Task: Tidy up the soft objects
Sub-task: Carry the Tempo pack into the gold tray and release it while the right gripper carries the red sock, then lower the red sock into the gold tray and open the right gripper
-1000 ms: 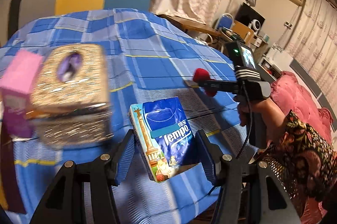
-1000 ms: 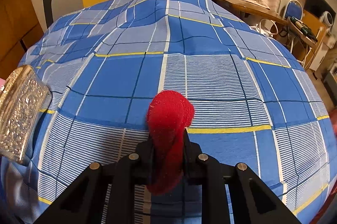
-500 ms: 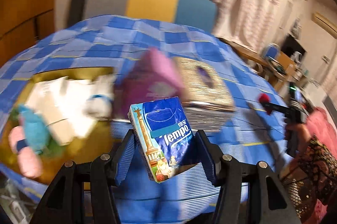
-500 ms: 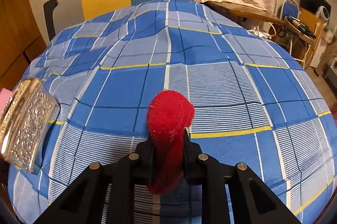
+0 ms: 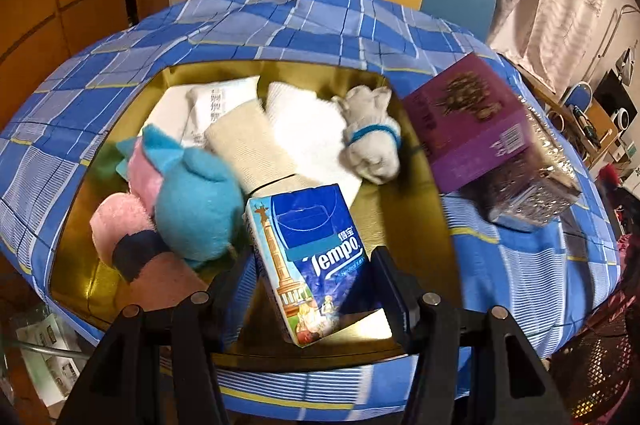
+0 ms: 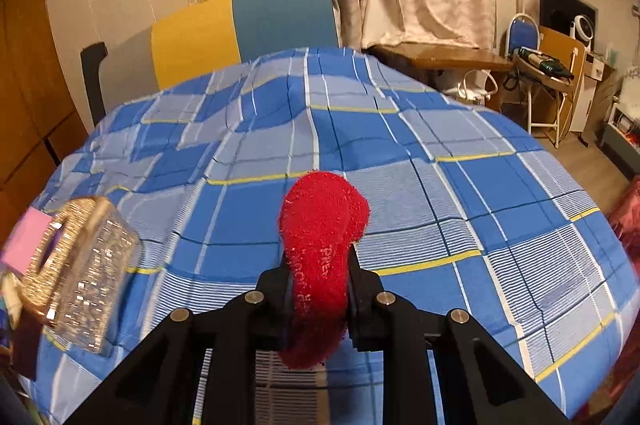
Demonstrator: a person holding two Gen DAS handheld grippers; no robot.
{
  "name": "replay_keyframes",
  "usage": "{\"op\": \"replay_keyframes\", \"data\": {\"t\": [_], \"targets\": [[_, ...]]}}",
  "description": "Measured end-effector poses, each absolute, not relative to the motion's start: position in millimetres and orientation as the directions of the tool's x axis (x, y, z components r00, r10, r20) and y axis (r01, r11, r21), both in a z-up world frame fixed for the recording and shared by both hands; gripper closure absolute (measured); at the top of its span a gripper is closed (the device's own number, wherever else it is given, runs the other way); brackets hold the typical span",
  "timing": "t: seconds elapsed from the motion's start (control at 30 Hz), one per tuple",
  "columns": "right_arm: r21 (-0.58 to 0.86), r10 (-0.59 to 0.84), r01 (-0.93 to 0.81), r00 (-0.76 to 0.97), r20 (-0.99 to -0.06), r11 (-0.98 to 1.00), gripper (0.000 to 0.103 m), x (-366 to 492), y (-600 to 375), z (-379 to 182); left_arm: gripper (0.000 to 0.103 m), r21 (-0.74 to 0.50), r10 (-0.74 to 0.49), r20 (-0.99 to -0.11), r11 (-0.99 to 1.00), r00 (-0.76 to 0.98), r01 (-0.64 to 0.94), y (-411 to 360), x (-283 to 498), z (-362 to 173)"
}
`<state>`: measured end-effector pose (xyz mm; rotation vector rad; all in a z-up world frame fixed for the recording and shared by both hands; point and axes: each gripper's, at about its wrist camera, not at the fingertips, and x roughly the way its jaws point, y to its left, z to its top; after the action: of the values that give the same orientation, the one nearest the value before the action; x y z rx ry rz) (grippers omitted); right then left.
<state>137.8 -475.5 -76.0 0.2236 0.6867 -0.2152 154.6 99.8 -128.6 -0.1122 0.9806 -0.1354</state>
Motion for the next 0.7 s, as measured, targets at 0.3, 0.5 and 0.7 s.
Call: {"op": "replay_keyframes", "data": {"t": [0.3, 0.5, 0.7], "targets": [[0.172, -0.061, 0.185, 0.83, -0.555, 0.968, 0.082, 114.1, -419.6, -22.1, 0.042, -0.168, -0.155, -0.824, 0.985, 0.544, 0.026, 115.6, 142.1, -137.6], [0.196, 0.071, 0.039, 0.85, -0.522, 0.98, 0.082, 109.7, -350.2, -0.1, 0.042, -0.23, -0.167, -0.745, 0.973, 0.646, -0.014, 129.4, 116.7, -118.8], [0.215, 0.239, -0.147, 0.826, -0.51, 0.965, 0.082, 107.2, -259.7, 8.2, 0.042, -0.273, -0.138, -0.657, 0.96, 0.741, -0.063, 138.8, 93.4, -102.4]]}}
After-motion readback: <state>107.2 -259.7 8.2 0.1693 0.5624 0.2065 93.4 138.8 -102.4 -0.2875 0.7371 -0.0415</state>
